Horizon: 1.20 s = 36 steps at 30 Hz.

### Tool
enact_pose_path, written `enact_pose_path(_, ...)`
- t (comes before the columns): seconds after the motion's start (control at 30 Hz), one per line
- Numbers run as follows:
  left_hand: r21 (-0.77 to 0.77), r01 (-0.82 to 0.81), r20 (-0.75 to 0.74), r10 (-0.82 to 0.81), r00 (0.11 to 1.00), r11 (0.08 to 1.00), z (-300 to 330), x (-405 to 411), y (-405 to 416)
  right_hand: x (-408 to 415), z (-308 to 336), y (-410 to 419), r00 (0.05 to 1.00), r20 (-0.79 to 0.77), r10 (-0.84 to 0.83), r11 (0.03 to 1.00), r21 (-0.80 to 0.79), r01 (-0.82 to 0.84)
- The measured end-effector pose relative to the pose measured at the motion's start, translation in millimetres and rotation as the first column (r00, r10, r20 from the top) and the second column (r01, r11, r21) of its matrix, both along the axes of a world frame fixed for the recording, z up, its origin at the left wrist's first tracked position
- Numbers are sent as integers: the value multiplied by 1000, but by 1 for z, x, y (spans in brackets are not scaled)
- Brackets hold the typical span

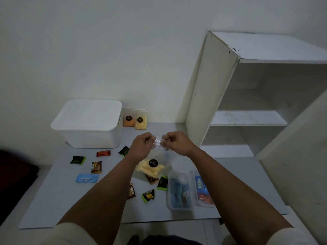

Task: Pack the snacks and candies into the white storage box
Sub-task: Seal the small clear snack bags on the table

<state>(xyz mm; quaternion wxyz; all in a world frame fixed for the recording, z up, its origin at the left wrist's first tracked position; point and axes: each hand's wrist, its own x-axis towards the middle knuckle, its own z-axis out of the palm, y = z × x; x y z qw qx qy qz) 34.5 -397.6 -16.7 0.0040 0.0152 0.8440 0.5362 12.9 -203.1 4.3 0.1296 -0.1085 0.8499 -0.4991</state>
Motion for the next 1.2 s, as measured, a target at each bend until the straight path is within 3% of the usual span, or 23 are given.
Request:
enact_pose_path(0.3,114,144,74,-153,985,983,12,-41,-38,-40,10,-46,999,-22,40,995,96,-38)
enact_pose_path(0.47,40,211,73,-213,974,977,10,-59,-60,-50,2,-66,999,-15,-37,997,67,38)
enact_pose_path(0.57,29,188,57,-189,980,982,4,-67,-72,-47,-5,-76,996,-21,-82,993,79,84)
enact_pose_path(0.73,157,143,150,-166,975,977,-2,-62,-80,-38,-10,-87,997,-11,-81,990,112,81)
enact_pose_path(0.83,105,207,144,-221,965,973,-6,-61,-85,-35,-13,-91,995,6,-102,987,124,100)
enact_pose_path(0.93,57,234,123,-239,963,971,-8,-65,-89,-32,-19,-92,987,22,-161,984,77,159)
enact_pose_path(1.2,192,201,207,-239,949,961,-6,-72,-89,-34,-17,-87,979,133,-152,986,-53,160)
